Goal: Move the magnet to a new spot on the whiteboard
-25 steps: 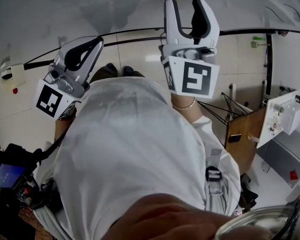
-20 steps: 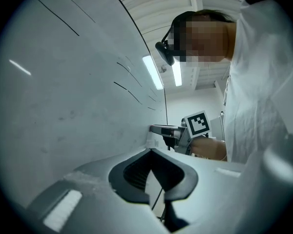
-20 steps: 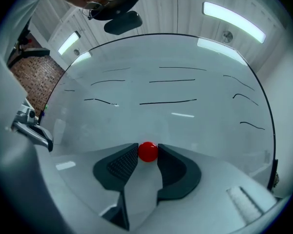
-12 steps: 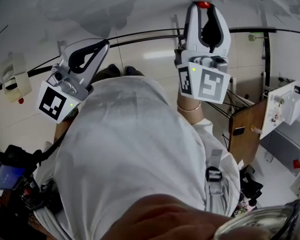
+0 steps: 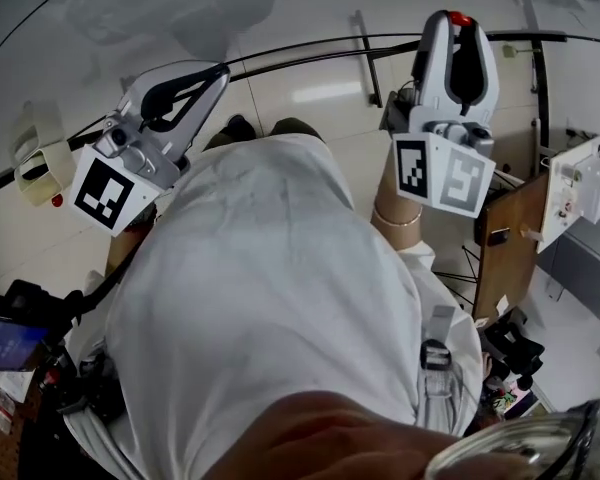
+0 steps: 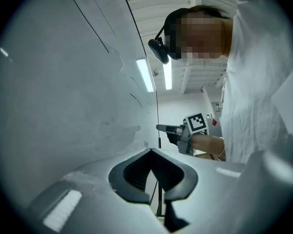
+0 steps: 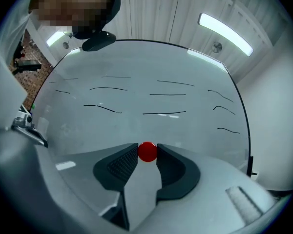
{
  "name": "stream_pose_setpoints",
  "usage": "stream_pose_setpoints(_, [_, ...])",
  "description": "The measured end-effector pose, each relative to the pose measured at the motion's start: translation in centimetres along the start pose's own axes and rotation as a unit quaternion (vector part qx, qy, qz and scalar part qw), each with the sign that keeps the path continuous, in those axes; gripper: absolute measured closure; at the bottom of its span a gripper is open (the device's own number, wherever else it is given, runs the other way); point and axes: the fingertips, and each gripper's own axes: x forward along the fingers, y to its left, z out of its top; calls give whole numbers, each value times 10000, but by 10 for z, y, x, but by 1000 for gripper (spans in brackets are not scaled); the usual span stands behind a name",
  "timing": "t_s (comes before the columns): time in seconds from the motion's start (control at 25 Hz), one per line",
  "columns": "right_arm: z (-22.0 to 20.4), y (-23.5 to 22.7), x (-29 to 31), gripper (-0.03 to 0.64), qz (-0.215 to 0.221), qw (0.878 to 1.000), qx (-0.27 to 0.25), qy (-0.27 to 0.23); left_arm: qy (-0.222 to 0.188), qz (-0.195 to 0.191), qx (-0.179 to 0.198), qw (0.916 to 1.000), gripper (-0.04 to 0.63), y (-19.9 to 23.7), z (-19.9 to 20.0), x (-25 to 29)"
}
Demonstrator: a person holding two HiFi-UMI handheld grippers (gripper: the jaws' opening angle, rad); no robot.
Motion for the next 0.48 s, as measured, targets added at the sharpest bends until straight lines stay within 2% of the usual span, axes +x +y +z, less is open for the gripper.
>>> stream_pose_setpoints(0.08, [-1,0,-5,494,5,10000,-16,17,-41,67,86,9999,594,9,4,-1])
stream_pose_setpoints(0.24, [-8,4,-9,494,143,9999,81,37,-221,-49,195,9996,594,7,12,3])
stream_pose_setpoints(0.48, [-5,22,-11,494,657,9975,235,86,76,248,177,9995,594,11,9,4])
